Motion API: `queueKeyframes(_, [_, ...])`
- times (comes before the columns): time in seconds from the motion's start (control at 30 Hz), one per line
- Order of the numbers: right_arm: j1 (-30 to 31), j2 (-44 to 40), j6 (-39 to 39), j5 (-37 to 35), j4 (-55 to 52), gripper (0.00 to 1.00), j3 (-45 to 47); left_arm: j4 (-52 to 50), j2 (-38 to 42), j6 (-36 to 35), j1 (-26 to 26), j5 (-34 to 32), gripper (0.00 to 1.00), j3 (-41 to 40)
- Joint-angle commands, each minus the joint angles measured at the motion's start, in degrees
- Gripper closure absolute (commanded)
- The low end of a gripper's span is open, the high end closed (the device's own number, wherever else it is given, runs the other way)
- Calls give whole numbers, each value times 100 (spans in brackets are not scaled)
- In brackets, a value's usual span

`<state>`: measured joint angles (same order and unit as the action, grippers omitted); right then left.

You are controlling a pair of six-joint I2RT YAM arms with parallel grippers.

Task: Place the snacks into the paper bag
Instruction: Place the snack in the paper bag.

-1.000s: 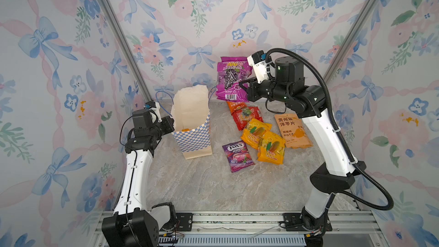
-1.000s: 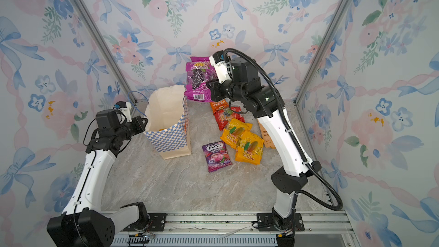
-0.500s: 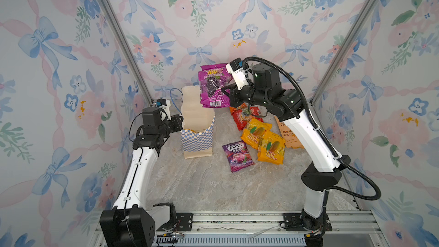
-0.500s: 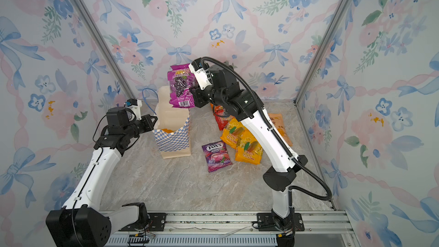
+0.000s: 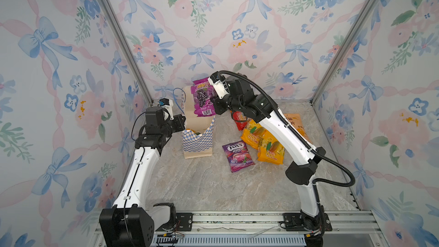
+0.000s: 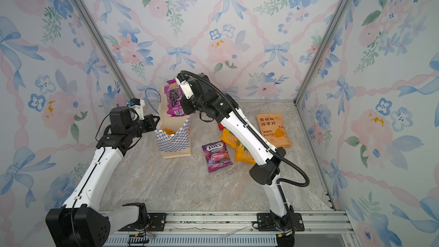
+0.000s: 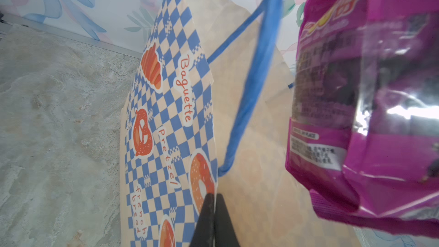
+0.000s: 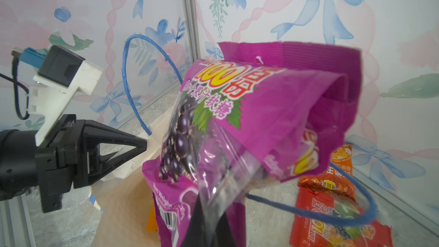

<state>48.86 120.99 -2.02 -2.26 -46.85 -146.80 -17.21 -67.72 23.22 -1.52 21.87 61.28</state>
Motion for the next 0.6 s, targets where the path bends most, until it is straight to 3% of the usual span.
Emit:
queueKeyframes(0.0, [114, -84, 162, -319, 798, 100, -367, 140, 75, 49, 29, -25, 100, 23])
queueKeyframes(0.57, [151, 697, 290, -936, 1439, 100, -395, 139, 177, -11, 29, -77, 100, -63])
